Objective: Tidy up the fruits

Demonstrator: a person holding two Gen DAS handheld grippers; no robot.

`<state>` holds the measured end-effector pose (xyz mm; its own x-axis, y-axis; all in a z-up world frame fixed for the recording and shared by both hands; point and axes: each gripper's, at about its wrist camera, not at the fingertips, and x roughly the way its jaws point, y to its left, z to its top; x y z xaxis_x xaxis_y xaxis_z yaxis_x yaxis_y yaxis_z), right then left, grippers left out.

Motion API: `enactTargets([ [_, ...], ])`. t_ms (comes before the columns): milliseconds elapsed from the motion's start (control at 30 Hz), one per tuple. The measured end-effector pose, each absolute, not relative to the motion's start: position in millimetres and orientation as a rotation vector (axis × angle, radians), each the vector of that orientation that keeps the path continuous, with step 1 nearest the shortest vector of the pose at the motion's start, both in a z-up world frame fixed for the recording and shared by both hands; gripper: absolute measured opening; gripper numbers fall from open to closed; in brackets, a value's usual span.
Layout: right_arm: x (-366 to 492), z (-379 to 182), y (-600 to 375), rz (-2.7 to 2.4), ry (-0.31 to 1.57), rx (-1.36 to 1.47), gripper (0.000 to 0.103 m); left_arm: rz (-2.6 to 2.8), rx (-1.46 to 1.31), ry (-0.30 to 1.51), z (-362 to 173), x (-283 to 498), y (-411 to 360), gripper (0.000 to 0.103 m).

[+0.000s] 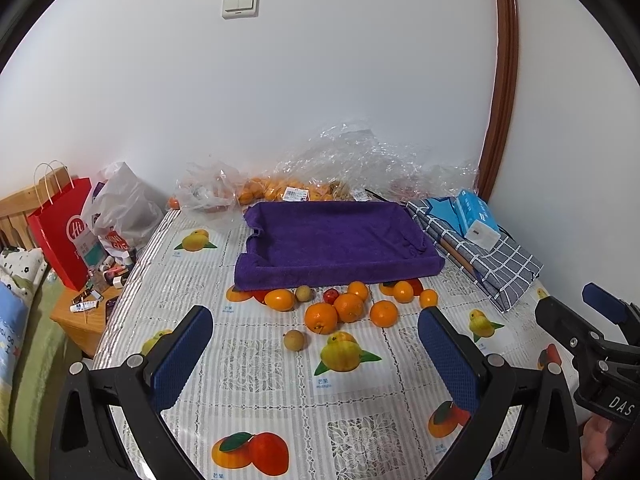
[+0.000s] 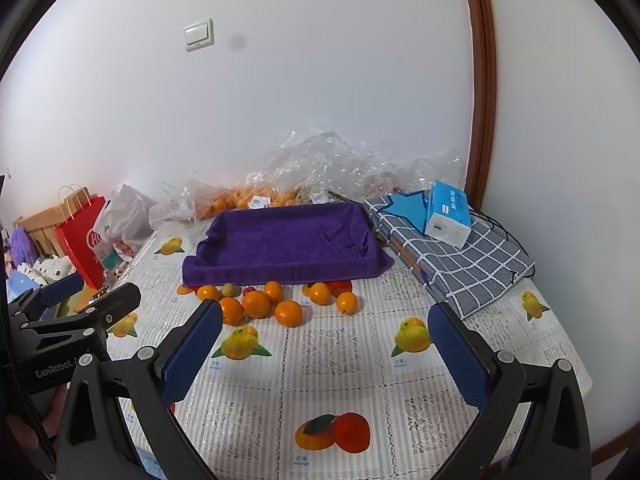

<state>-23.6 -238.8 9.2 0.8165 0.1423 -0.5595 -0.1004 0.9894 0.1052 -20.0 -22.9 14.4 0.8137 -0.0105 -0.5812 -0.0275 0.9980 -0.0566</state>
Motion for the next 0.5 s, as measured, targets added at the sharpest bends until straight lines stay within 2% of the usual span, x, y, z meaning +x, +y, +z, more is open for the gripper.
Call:
enactTargets([
  [500, -20.2, 7.4, -235.3, 0.137, 0.611, 0.061, 0.102, 0.001, -0.083, 0.633, 16.5, -16.4, -16.9, 0.103],
])
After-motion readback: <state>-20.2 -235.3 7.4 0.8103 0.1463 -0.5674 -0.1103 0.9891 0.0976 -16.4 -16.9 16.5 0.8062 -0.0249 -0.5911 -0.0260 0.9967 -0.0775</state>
